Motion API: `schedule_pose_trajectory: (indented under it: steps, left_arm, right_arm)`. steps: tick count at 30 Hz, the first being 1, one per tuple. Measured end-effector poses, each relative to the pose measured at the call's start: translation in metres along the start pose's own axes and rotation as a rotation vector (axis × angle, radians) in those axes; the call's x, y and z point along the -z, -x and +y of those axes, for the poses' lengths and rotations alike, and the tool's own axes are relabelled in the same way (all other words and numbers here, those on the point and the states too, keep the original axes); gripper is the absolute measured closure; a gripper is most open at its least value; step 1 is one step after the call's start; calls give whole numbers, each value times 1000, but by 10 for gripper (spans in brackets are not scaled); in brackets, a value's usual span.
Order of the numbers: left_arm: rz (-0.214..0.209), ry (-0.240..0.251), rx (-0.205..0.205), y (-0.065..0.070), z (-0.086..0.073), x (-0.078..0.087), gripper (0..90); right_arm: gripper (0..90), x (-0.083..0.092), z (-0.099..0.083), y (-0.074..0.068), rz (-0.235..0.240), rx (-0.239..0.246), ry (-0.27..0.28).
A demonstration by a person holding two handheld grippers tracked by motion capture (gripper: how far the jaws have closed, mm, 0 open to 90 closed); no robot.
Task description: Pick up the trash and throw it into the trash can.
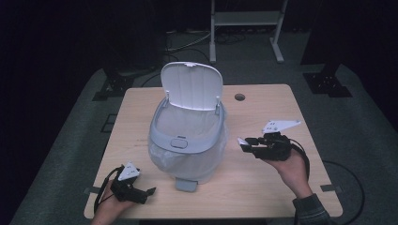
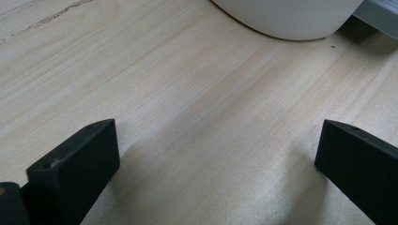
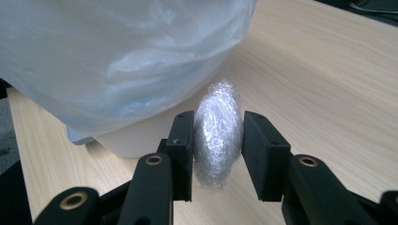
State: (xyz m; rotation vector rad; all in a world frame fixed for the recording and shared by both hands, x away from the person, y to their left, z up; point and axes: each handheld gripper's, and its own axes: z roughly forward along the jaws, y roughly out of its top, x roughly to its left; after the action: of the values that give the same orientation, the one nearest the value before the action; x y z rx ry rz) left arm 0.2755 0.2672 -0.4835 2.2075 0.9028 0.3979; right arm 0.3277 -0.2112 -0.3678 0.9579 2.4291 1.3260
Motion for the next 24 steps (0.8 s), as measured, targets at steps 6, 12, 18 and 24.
schedule_pose_trajectory:
  steps: [6,12,18,24]
  left_arm:
    - [0,0,0,0,0,0,0]
    - [0,1,-1,0,0,0,0]
    - [0,1,-1,0,0,0,0]
    - [-1,0,-1,0,0,0,0]
  right_arm:
    - [643,11,9,-3,6,9,29]
    - [643,20,16,-4,19,17,58]
    - [643,29,27,-7,32,30,87]
    - [643,38,39,-10,37,50,125]
